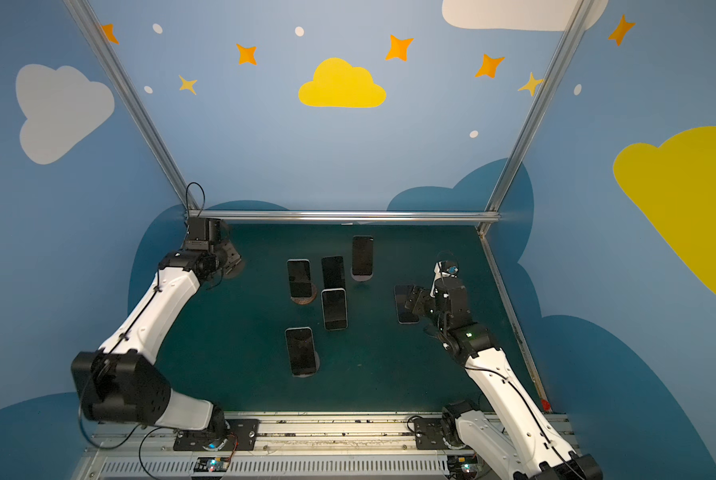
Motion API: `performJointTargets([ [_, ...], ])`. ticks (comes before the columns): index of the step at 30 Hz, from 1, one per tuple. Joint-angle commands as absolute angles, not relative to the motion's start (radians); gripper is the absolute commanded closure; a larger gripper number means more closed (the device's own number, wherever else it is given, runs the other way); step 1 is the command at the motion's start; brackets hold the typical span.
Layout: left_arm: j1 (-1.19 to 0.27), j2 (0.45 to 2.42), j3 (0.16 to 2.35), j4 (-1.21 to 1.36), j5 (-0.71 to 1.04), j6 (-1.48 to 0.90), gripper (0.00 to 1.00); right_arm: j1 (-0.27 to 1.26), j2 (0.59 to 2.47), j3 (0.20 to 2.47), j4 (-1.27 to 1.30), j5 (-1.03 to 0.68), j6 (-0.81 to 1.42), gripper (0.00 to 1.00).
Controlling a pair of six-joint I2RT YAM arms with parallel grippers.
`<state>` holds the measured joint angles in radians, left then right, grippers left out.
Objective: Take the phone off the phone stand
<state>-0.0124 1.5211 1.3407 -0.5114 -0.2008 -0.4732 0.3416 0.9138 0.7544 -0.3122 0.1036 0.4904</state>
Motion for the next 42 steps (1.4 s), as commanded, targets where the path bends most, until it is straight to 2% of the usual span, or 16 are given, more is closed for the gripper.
performJointTargets([
  [1, 0.022, 1.624, 1.353, -0.383, -0.118, -0.475, 0.52, 0.339, 0.946, 0.751, -0.247, 0.06, 0.523, 0.18],
  [7, 0.029, 1.81, 1.402, -0.367, -0.015, -0.403, 0.54, 0.337, 0.985, 0.743, -0.201, 0.063, 0.508, 0.18],
  [14, 0.026, 1.898, 1.404, -0.273, 0.054, -0.287, 0.54, 0.335, 1.015, 0.745, -0.186, 0.041, 0.509, 0.17],
  [23, 0.008, 2.091, 1.651, -0.36, 0.072, -0.208, 0.52, 0.334, 1.026, 0.742, -0.186, 0.055, 0.499, 0.18],
  [29, -0.019, 2.079, 1.578, -0.285, 0.085, -0.162, 0.51, 0.334, 1.042, 0.745, -0.181, 0.055, 0.495, 0.17],
  [33, -0.042, 2.102, 1.603, -0.324, 0.094, -0.097, 0.49, 0.334, 1.052, 0.75, -0.183, 0.046, 0.492, 0.17],
  [35, -0.042, 2.105, 1.607, -0.335, 0.095, -0.089, 0.46, 0.334, 1.054, 0.752, -0.187, 0.046, 0.492, 0.17],
  [39, -0.041, 2.086, 1.587, -0.326, 0.075, -0.103, 0.29, 0.334, 1.06, 0.759, -0.205, 0.07, 0.474, 0.14],
  [42, -0.042, 2.063, 1.582, -0.333, 0.061, -0.108, 0.21, 0.334, 1.055, 0.763, -0.211, 0.069, 0.468, 0.13],
])
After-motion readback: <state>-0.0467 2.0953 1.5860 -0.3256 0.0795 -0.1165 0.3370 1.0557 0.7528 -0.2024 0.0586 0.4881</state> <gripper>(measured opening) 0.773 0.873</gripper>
